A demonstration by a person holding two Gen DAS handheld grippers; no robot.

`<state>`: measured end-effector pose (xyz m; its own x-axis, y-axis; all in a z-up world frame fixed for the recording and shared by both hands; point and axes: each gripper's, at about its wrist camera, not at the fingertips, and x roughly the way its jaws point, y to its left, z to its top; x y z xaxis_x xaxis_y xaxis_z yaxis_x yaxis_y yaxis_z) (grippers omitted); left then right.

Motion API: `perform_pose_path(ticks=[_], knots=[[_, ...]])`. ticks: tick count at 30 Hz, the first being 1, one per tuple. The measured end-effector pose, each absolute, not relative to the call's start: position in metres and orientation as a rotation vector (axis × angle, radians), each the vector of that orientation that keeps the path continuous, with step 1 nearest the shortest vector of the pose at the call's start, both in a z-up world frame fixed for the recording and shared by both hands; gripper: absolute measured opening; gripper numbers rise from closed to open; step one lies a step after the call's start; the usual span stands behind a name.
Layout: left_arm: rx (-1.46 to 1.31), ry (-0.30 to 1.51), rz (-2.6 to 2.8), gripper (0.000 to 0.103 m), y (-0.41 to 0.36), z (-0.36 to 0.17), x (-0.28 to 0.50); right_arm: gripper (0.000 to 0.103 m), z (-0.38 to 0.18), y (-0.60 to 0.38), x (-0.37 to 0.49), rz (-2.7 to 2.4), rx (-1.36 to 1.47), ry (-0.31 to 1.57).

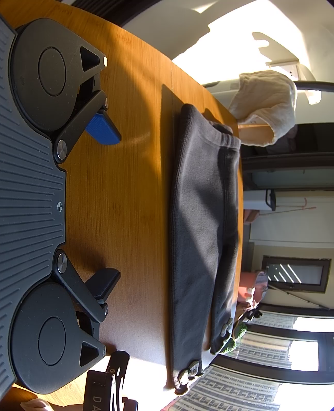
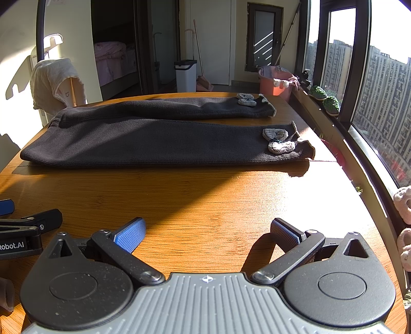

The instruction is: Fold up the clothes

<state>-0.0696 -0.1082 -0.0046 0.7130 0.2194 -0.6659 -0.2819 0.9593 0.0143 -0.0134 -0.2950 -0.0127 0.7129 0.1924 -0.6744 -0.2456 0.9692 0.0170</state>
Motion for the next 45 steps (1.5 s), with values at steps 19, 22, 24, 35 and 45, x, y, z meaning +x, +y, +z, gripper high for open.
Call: perform_pose_path(ticks=[19,22,24,35,45], knots=[[-0.089,0.728,0.272,0.103,-0.107,-0.005,-0.069,0.103,-0.012,-0.291,-0.018,0.275,-0.091,0.742],[-0.089,0.728,0.272,0.103,-0.107,-0.005,-0.069,0.103,-0.012,-0.291,-0.018,0.276,-0.091,0.741],[-0.089,0.728,0.272,0.103,-0.107,-0.005,-0.069,0.103,-0.012,-0.291,-0.018,0.276,-0.091,0.740],[-0.089,0.726,0.272,0.103,-0.107,-0.005,-0.070,0.103,-0.012,-0.291,-0.018,0.276,-0.092,0.740],[-0.111,0.712,0.181,0.103,-0.101,-0.001,-0.070,0.103,0.000,-0.309,0.001,0.551,0.001,0.706]])
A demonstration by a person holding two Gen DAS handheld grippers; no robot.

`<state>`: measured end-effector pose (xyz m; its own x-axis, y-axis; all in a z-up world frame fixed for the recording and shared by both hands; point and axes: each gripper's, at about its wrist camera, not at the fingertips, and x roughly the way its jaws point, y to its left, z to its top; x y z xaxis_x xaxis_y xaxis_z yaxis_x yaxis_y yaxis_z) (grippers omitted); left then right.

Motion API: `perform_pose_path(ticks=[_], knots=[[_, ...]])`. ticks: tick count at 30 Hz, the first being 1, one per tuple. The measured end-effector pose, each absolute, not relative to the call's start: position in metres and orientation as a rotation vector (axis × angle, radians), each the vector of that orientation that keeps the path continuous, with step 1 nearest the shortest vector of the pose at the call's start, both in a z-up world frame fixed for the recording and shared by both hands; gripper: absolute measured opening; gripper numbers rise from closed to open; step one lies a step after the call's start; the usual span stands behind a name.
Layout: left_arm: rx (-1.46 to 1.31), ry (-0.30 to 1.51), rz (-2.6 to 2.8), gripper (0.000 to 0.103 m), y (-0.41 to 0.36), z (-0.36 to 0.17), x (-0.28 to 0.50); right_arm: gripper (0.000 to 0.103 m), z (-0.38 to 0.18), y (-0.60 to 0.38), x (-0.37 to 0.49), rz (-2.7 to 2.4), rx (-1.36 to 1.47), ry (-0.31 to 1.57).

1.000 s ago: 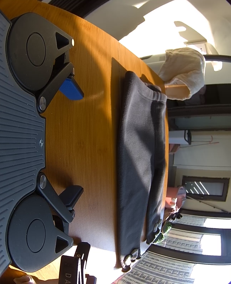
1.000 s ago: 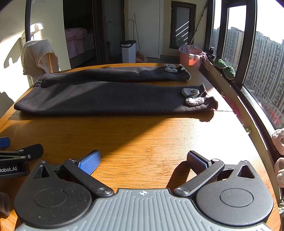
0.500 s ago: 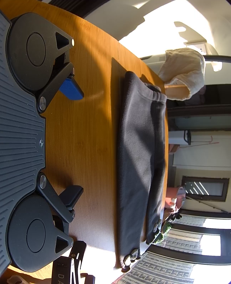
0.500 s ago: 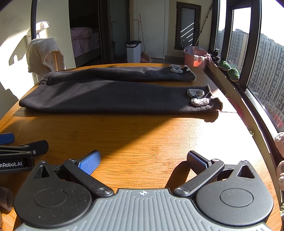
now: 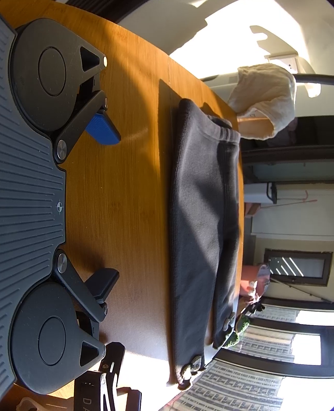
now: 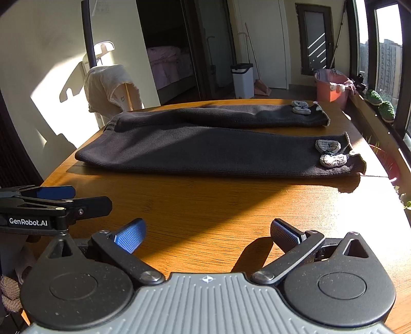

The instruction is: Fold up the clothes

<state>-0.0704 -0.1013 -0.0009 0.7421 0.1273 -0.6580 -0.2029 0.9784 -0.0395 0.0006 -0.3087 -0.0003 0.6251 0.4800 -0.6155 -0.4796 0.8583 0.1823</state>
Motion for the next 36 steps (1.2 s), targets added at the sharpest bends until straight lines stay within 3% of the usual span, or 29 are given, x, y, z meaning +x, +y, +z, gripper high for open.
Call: perform_pose_path(ticks=[8,9,11,12,17,26,32,35,36], knots=[[-0.151,0.594,0.039,0.103,-0.073,0.040,-0.019,0.101,0.014,-0.307,0.088,0.442,0.018,0.635],[-0.146,0.594,0.039,0.103,-0.071,0.039,-0.009,0.098,0.012,-0.306,0.097,0.436,0.018,0.639],[-0.151,0.630,0.051,0.103,-0.063,0.030,0.016,0.079,0.006,-0.306,0.113,0.430,0.023,0.673],[-0.161,0.654,0.057,0.103,-0.059,0.024,0.026,0.079,0.002,-0.308,0.117,0.432,0.040,0.704],[-0.193,0.716,0.085,0.103,-0.046,0.000,0.035,0.079,-0.008,-0.313,0.097,0.479,-0.045,0.691],[-0.184,0.830,-0.032,0.103,-0.073,0.014,-0.044,0.082,-0.007,-0.337,0.035,0.534,-0.118,0.688],[-0.294,0.635,0.111,0.103,-0.012,0.058,-0.041,0.084,-0.007,-0.333,0.036,0.534,-0.137,0.684],[-0.445,0.674,0.217,0.102,0.037,0.057,-0.005,0.081,-0.006,-0.331,0.038,0.537,-0.148,0.685],[-0.497,0.708,0.246,0.095,0.048,0.053,0.006,0.080,-0.005,-0.331,0.039,0.538,-0.153,0.686]])
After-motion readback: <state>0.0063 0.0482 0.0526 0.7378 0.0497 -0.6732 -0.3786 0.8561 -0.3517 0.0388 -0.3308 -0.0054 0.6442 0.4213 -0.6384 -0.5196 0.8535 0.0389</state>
